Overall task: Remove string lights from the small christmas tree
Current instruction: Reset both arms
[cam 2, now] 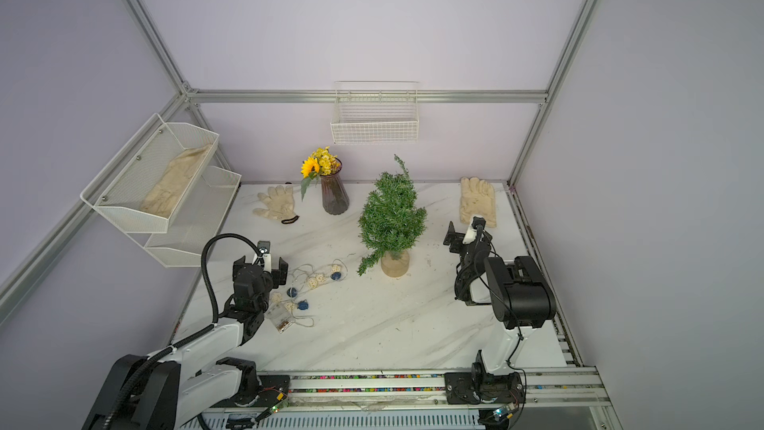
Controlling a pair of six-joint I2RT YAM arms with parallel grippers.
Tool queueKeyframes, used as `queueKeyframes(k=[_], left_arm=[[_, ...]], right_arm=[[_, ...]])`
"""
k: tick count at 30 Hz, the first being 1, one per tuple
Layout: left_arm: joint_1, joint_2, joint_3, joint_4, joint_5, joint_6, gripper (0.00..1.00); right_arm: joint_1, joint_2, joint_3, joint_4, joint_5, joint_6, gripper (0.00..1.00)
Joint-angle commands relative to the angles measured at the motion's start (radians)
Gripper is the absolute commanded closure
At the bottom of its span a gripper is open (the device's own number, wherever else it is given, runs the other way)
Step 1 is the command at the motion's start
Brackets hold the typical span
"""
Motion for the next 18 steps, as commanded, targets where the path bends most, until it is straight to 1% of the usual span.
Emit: queueKeyframes(k=[1, 4, 6, 7, 10, 11, 13, 14, 15, 18], left_arm=[[0.033, 0.053, -0.029, 0.276, 0.07, -0.068, 0.0], [0.054, 0.157, -0.015, 0.415, 0.059, -0.179, 0.0], [0.054, 0.237, -0.002, 0.477, 0.113, -0.137, 0.0], [0.056, 0.3, 0.002, 0.516, 0.115, -0.132, 0.0], [0.056, 0.468, 0.002, 0.735, 0.062, -0.123, 0.0], [0.056, 0.484, 0.017, 0.739, 0.045, -0.118, 0.0], [0.056, 0.452, 0.077, 0.557, -0.009, -0.16, 0.0], [0.057, 0.45, 0.111, 0.486, -0.021, -0.166, 0.0], [0.067, 0.446, 0.122, 0.455, -0.008, -0.175, 0.0], [0.073, 0.459, 0.105, 0.509, 0.003, -0.17, 0.0]], right_arm=[[0.005, -0.008, -0.001, 0.008, -0.01, -0.026, 0.03], [0.006, -0.009, 0.001, 0.007, -0.007, -0.028, 0.03], [0.006, -0.009, 0.002, 0.006, -0.008, -0.027, 0.03], [0.006, -0.009, 0.001, 0.006, -0.008, -0.027, 0.03], [0.008, -0.009, 0.002, 0.006, -0.005, -0.028, 0.03], [0.008, -0.009, 0.002, 0.007, -0.005, -0.027, 0.03], [0.007, -0.008, 0.002, 0.006, -0.004, -0.028, 0.03], [0.008, -0.009, 0.002, 0.007, -0.004, -0.029, 0.03], [0.009, -0.008, 0.002, 0.005, -0.004, -0.028, 0.03], [0.01, -0.007, 0.002, 0.007, -0.004, -0.028, 0.03]])
